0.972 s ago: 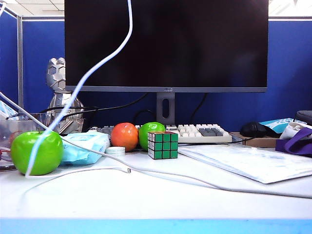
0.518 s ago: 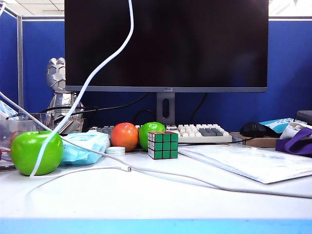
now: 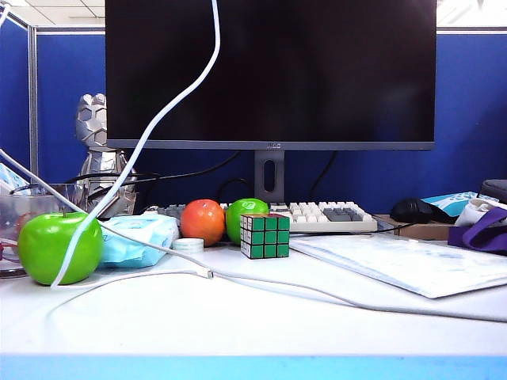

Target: Pick up the Type-C charging cable and the charging base, insert one end of the Type-C charger into the corresponding slot on the base, and finally place the plugged-in charger back on the table.

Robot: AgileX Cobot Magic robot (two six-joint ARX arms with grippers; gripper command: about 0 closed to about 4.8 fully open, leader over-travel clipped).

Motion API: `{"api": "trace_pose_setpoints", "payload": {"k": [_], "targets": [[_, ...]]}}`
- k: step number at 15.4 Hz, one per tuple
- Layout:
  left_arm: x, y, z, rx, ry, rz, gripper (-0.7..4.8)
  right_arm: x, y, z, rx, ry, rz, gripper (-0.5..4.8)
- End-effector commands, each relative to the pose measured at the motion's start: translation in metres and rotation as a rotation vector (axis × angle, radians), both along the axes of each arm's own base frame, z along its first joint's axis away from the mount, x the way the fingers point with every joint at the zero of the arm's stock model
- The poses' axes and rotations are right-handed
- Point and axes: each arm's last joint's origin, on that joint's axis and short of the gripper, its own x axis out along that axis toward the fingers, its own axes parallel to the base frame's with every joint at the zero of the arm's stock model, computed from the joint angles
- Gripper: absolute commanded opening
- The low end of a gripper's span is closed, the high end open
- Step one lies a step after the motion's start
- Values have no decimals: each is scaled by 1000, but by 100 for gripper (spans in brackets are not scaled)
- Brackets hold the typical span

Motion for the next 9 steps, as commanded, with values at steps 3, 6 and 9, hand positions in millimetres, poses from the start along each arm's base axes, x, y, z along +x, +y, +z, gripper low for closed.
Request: {"api": "trace_pose_setpoints", "payload": {"k": [3, 6, 9], "targets": [[-2, 8, 13, -70, -71, -1, -6, -7, -4, -3, -26, 49, 33, -1], [-2, 8, 12, -64, -72, -18, -6, -8, -5, -3, -32, 56, 37, -1], [-2, 7, 11, -53, -69, -37, -6, -9, -5, -5, -45, 75, 51, -1]]}}
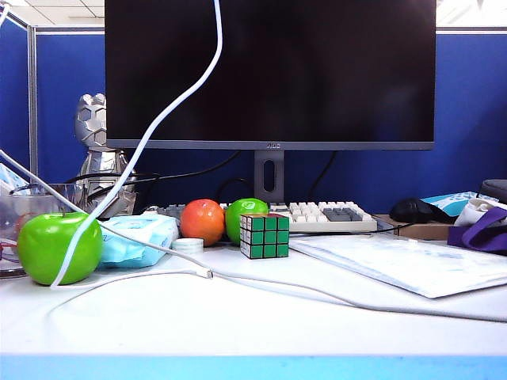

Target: Pick up the Type-C charging cable and the charging base, insert one end of the Type-C charger into the corresponding slot on the base, and finally place the plugged-in charger back on the table.

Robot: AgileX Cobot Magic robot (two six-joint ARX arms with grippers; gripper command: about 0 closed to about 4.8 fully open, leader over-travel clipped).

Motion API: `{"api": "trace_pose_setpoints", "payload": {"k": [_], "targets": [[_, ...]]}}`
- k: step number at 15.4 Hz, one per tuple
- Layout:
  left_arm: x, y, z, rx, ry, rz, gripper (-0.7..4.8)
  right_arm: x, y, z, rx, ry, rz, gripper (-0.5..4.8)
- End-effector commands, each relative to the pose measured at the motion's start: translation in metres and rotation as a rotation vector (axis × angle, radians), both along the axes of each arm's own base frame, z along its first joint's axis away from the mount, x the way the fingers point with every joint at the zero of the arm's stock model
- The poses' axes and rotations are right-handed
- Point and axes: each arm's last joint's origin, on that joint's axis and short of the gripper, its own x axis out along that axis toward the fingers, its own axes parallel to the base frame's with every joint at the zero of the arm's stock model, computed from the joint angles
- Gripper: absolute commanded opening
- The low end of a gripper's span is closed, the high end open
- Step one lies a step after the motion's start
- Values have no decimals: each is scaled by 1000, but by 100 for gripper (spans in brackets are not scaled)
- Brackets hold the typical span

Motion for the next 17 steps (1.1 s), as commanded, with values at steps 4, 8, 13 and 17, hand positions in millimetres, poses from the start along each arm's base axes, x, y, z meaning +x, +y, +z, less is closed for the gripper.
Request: {"api": "trace_pose_setpoints", "payload": {"k": [4, 8, 13, 17], "targets": [[-5, 4, 12, -63, -68, -33, -6, -4, -1, -5, -31, 54, 46, -1], [-5, 5, 12, -62, -70, -31, -6, -10, -6, -3, -35, 56, 56, -1], [-6, 6, 16, -109, -72, -27, -6, -13, -9, -7, -78, 69, 57, -1], [-8, 5, 16, -99, -72, -127, -6, -13, -9, -1, -41, 22, 84, -1]]}}
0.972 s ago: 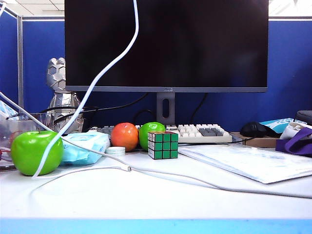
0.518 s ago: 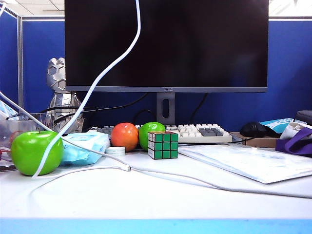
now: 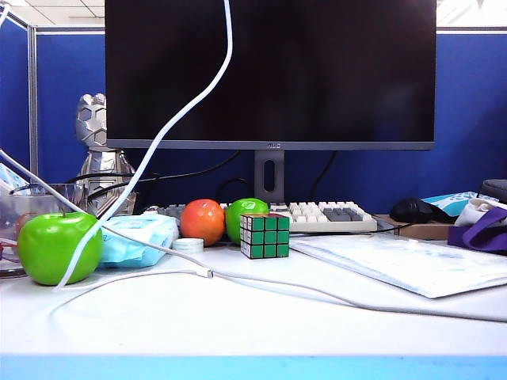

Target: Pick up the Type-C charging cable and the charging base, insert one end of the Type-C charger into the corresponding slot on the base, and finally place the plugged-in charger back on the table.

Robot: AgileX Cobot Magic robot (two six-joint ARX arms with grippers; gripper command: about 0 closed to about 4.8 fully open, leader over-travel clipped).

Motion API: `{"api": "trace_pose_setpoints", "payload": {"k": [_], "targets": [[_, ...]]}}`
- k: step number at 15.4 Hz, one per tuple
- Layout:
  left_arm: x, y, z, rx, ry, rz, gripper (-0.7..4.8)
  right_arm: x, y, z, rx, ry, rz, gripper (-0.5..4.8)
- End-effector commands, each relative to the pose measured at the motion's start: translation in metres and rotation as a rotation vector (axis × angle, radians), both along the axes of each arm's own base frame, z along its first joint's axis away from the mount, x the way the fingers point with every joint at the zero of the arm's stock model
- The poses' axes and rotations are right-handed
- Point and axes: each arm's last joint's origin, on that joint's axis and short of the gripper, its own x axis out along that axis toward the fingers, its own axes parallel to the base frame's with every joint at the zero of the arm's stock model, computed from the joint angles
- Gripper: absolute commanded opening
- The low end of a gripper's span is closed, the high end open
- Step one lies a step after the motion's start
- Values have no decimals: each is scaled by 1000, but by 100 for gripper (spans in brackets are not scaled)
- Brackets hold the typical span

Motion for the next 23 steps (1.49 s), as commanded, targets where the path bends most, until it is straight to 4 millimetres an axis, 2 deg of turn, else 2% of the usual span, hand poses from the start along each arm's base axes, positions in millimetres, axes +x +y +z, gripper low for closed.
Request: {"api": "trace_pose_setpoints", "payload": {"k": [1, 8, 11, 15, 17, 21, 23], "targets": [[-7, 5, 16, -85, -94, -78, -6, -4, 1, -2, -8, 15, 87, -1], [-10, 5, 16, -68, -111, -160, -6, -4, 1, 3, 28, -22, 83, -1], [-8, 3, 6, 2, -30, -160, -6, -3, -8, 9, 32, -73, -124, -1], [-2, 1, -26, 244, 156, -51, -6, 4, -21, 6, -34, -85, -429, -1], [5, -2, -39, 326, 232, 37, -6, 6, -24, 4, -78, -96, -512, -1], [31, -27, -92, 601, 465, 64, -6, 5, -32, 4, -107, -98, -669, -1], [45, -41, -118, 727, 527, 45, -6, 4, -34, 3, -123, -95, -715, -1]]}}
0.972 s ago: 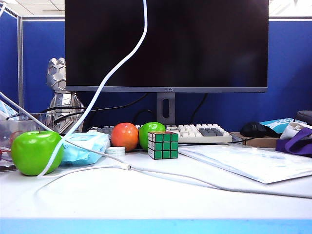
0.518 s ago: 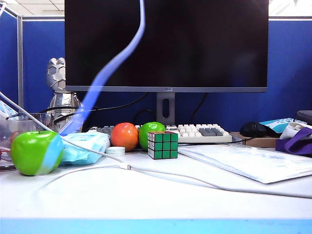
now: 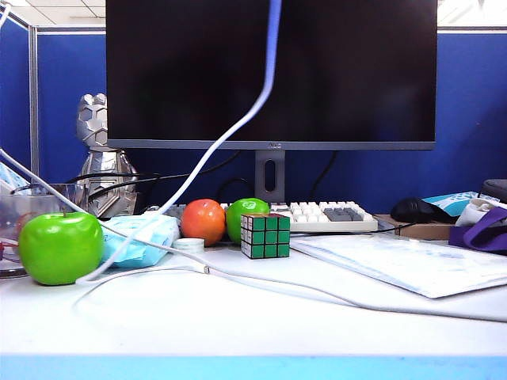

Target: Pick up the Type-C charging cable and the charging base, insert one end of the Type-C charger into the corresponding slot on the base, and finally place the plugged-in charger back on the table.

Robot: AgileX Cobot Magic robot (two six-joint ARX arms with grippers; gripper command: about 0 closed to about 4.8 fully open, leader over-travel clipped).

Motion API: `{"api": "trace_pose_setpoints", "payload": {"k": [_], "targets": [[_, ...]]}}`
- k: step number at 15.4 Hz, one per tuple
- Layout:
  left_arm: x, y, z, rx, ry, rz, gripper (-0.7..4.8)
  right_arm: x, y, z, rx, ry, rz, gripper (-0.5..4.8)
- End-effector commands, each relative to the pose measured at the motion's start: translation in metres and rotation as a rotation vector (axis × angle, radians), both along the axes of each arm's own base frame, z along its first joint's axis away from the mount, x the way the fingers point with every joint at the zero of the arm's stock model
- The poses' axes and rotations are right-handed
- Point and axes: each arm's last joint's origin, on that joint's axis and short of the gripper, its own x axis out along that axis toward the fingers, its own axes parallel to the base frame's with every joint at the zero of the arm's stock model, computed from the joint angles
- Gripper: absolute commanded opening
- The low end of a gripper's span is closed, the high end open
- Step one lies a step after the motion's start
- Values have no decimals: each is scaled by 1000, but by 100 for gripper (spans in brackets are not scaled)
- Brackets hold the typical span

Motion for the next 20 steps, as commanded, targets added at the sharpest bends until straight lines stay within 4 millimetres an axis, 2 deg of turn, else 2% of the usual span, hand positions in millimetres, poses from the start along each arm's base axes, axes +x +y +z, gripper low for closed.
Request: {"api": "trace_pose_setpoints", "payload": {"k": [1, 5, 6, 11, 13, 14, 18, 19, 20], "targets": [[16, -16, -27, 116, 63, -34, -6, -4, -6, 3, -2, -16, -85, -1], [54, -42, -86, 253, 184, -63, -6, -4, -9, 3, -31, -30, -153, -1], [63, -52, -107, 290, 223, -100, -6, -4, -9, 3, -32, -30, -151, -1], [86, -68, -170, 411, 320, -156, -6, -3, -8, 3, -33, -27, -145, -1], [84, -71, -180, 399, 376, -245, -6, -3, -8, 2, -47, -29, -142, -1], [81, -72, -179, 330, 425, -337, -6, -3, -8, 2, -55, -32, -141, -1], [84, -74, -184, 343, 376, -392, 9, -4, -7, 2, -52, -30, -115, -1], [84, -75, -187, 348, 360, -411, 111, -3, -7, 2, -51, -29, -107, -1], [87, -76, -191, 370, 345, -393, 162, -3, -7, 2, -52, -29, -107, -1]]}}
